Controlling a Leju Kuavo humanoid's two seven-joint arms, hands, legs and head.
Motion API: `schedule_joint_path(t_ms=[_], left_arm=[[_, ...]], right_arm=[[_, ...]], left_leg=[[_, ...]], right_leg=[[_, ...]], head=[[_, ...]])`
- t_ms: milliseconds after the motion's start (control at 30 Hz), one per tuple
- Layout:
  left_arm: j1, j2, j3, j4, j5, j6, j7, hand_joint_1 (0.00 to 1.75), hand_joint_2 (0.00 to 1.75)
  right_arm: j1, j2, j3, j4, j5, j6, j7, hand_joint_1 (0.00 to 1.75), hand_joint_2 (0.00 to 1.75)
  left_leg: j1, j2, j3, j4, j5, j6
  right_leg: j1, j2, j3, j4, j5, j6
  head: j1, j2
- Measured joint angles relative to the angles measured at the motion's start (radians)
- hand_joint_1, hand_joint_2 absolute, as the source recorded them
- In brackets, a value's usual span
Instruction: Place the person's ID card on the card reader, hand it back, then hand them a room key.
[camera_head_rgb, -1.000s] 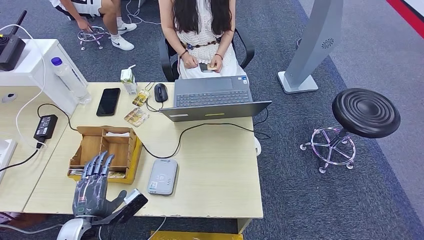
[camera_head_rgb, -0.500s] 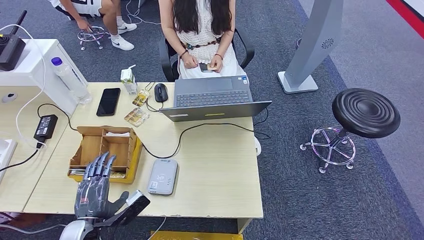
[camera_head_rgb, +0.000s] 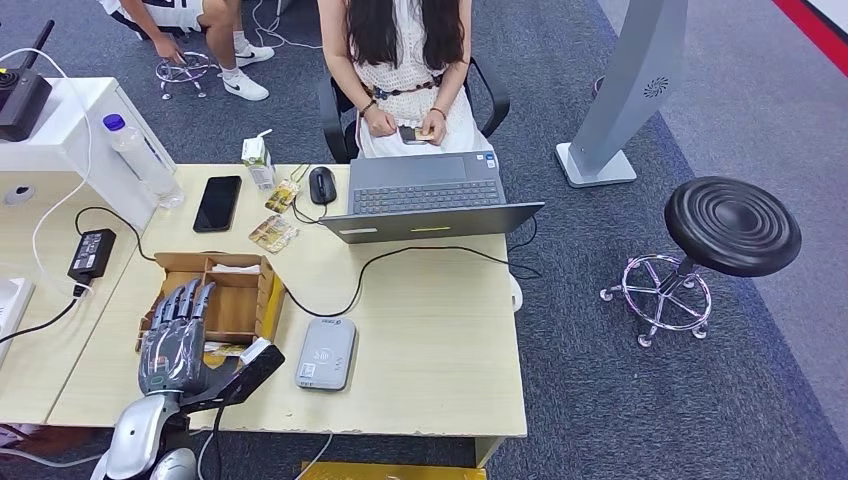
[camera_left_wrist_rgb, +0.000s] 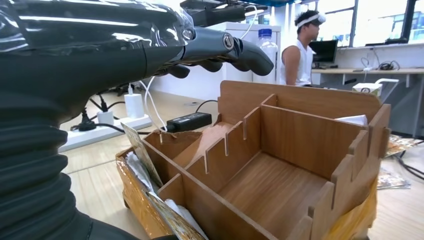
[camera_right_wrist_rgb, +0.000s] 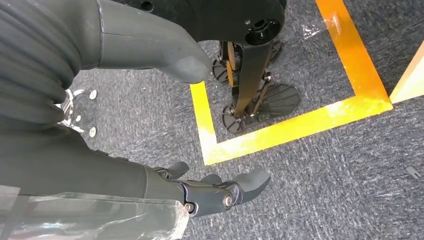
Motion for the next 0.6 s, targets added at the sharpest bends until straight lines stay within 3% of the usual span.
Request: schedule_joint_path(t_ms=[600], left_arm=[[-0.019,-0.014,0.004,0.03,-0.012,0.002,-0.012,0.0,1.75]], right_arm=[[0.0,0.0,0.0,0.0,0.007,0.001,-0.002,0.0,1.75]], left_leg=[[0.0,0.0,0.0,0.0,0.0,0.0]], right_leg=[[0.0,0.0,0.0,0.0,0.0,0.001]], head=[[0.0,0.0]])
